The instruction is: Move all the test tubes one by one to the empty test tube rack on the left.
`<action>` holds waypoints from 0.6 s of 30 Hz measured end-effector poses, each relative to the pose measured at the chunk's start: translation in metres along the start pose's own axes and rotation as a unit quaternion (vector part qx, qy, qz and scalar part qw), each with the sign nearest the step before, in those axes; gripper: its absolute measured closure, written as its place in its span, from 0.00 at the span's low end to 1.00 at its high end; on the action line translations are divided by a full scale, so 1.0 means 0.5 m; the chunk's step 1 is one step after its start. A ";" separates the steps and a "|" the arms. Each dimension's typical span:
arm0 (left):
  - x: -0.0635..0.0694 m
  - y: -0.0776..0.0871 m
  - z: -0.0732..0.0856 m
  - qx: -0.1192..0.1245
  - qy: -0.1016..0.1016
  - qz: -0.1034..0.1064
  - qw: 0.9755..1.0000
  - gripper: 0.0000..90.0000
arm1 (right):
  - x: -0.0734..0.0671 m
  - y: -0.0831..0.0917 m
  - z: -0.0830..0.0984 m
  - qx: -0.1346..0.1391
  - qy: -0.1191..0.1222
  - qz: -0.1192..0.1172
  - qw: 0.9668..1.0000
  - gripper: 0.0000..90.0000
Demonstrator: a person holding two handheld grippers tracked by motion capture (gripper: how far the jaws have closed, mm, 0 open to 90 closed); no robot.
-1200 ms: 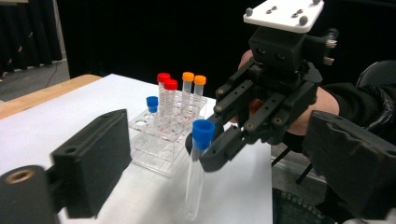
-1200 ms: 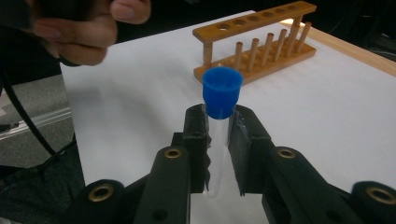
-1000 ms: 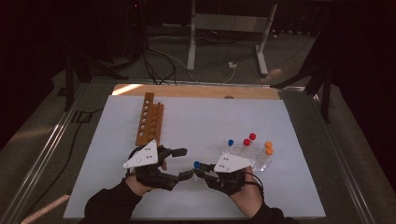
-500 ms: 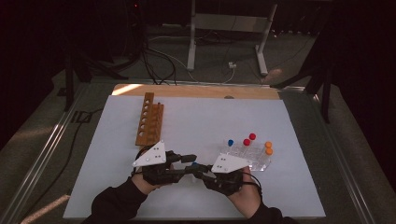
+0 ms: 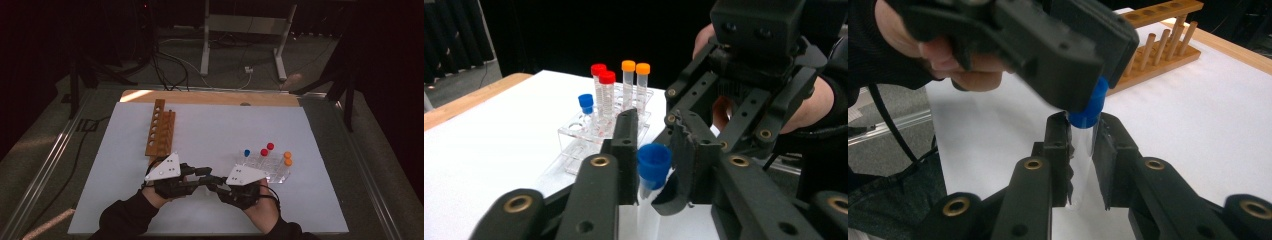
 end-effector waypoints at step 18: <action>-0.001 -0.002 -0.004 -0.006 -0.035 -0.028 0.999 0.87 | 0.002 0.001 -0.005 0.002 -0.004 0.003 1.000 0.86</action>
Point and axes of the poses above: each handheld gripper's, and its own axes: y roughly backward along the jaws, z roughly out of its underside, x roughly to its right, the point moved 8 cm from there along -y, roughly forward along the jaws, and after that the axes turned 5 degrees about -x, right-handed, at the moved point
